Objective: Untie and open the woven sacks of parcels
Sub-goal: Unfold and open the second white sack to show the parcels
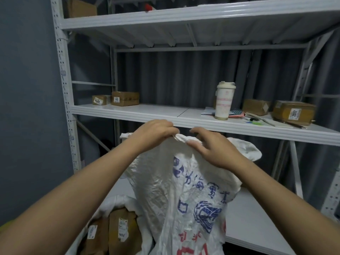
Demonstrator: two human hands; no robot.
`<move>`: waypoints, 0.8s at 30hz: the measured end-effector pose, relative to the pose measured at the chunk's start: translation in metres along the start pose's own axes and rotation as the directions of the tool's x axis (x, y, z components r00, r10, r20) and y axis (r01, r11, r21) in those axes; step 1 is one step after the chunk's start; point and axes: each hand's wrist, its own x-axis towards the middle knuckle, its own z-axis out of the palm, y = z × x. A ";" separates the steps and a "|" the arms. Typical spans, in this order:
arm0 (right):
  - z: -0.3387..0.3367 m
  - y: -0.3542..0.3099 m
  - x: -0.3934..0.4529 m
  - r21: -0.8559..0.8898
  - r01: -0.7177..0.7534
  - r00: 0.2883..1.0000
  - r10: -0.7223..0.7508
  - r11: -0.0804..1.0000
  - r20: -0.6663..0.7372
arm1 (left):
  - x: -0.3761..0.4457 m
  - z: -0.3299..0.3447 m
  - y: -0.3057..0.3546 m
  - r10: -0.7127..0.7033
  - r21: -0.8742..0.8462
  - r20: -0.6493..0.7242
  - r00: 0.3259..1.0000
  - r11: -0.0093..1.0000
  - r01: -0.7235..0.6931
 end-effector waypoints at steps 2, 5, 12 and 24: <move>0.007 -0.001 0.005 0.061 0.012 1.000 -0.012 0.998 0.002 | -0.005 0.009 -0.001 0.034 0.105 -0.078 0.996 0.994 -0.026; 0.023 0.006 0.003 -0.121 0.064 0.985 -0.082 0.991 -0.150 | -0.022 0.012 0.017 -0.432 -0.115 -0.130 0.892 0.900 0.419; 0.064 -0.015 -0.024 -0.233 0.043 0.936 -0.121 0.972 -0.330 | -0.019 0.012 0.070 -0.758 -0.745 0.497 0.423 -0.122 0.656; 0.014 -0.022 -0.022 0.016 0.213 0.965 -0.213 0.977 0.150 | -0.067 0.012 0.075 -0.545 -0.681 0.505 0.670 0.227 0.697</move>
